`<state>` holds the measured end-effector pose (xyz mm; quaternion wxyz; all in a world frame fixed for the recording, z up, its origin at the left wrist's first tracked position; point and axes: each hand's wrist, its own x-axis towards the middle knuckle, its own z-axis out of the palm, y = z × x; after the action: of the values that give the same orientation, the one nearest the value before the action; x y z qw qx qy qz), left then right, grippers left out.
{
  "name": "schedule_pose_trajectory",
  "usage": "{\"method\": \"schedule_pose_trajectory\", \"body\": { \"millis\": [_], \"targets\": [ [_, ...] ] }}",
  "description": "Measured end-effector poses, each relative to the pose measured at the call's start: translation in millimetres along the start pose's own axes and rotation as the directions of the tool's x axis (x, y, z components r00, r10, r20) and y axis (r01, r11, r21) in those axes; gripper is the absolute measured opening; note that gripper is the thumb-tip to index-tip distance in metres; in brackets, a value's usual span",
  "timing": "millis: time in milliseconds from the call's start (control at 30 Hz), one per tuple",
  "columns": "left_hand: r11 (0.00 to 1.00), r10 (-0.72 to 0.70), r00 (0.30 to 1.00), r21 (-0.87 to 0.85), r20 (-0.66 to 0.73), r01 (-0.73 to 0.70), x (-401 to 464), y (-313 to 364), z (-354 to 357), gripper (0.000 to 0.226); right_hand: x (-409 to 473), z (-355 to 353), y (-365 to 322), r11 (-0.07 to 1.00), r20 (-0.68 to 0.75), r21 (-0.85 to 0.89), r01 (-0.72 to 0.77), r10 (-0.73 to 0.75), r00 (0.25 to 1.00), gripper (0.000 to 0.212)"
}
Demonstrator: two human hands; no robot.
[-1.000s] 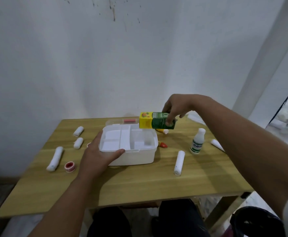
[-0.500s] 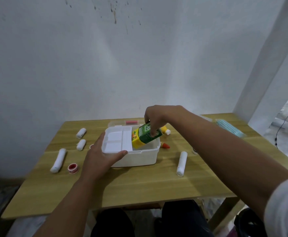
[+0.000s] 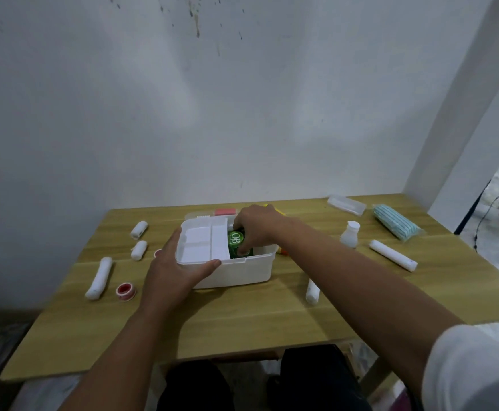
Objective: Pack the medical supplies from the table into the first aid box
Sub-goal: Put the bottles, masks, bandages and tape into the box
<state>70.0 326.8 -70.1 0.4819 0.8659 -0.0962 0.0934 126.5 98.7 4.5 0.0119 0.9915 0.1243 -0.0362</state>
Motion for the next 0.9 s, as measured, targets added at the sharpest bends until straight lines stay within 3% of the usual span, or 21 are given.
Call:
{"method": "schedule_pose_trajectory", "body": {
  "millis": [167, 633, 800, 900],
  "targets": [
    [1.000, 0.019, 1.000, -0.004, -0.012, -0.019, 0, 0, 1, 0.116, -1, 8, -7, 1.000, -0.013, 0.016, 0.014, -0.014, 1.000, 0.031],
    [1.000, -0.007, 1.000, 0.029, -0.031, 0.008, 2, 3, 4, 0.119, 2, 18, -10, 0.996, -0.083, 0.031, 0.078, -0.075, 0.994, 0.033],
    [0.999, -0.013, 0.999, 0.032, -0.034, 0.014, 2, 3, 3, 0.122, 2, 1, 3, 0.998, -0.067, 0.030, 0.051, -0.049, 0.997, 0.061],
    [1.000, -0.018, 0.999, 0.024, -0.039, 0.019, 0, 3, 2, 0.125, -6, -19, 20, 0.994, -0.103, 0.083, 0.069, -0.060, 0.993, 0.058]
  ]
}}
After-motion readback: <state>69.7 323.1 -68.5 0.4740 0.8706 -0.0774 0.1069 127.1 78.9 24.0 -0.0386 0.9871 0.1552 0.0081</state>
